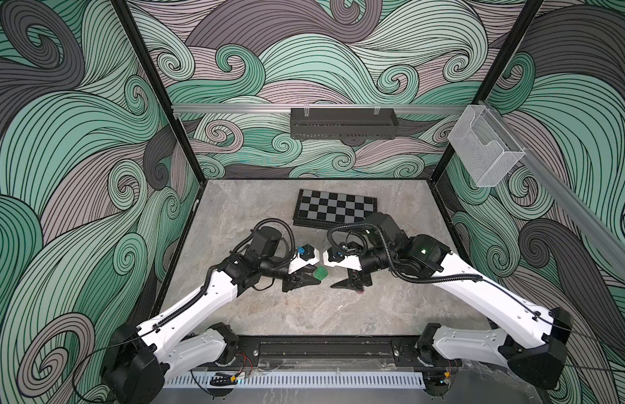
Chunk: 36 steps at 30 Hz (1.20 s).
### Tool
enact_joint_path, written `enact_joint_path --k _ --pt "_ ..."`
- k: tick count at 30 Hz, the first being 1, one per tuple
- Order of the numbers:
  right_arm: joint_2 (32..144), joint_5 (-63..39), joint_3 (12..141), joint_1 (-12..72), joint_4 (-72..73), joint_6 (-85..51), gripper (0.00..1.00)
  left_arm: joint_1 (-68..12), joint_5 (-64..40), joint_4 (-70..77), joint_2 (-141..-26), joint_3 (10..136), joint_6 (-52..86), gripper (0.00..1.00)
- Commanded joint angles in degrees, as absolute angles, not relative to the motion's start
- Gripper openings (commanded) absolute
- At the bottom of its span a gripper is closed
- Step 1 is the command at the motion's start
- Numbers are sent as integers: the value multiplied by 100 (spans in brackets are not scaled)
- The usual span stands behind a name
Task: Close the paint jar lid
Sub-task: Close the lid on the paint jar, then screw the lid onto the paint jar.
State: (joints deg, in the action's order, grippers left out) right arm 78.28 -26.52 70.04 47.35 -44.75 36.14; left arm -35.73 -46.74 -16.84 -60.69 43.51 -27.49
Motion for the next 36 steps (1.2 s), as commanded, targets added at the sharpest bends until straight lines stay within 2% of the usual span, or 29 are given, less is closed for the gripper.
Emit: enact_joint_path --k 1,15,36 --pt "7920 -2995 7144 4772 -4356 3862 73 -3544 -4896 -1757 -6100 4623 -2929 8" --pt "8236 -3019 7272 4763 -4355 3824 68 -3546 -4914 -1729 -6064 4576 -2971 9" --pt "8642 -3219 7428 4713 -4392 3814 53 -3542 -4990 -1814 -6088 4575 -3071 11"
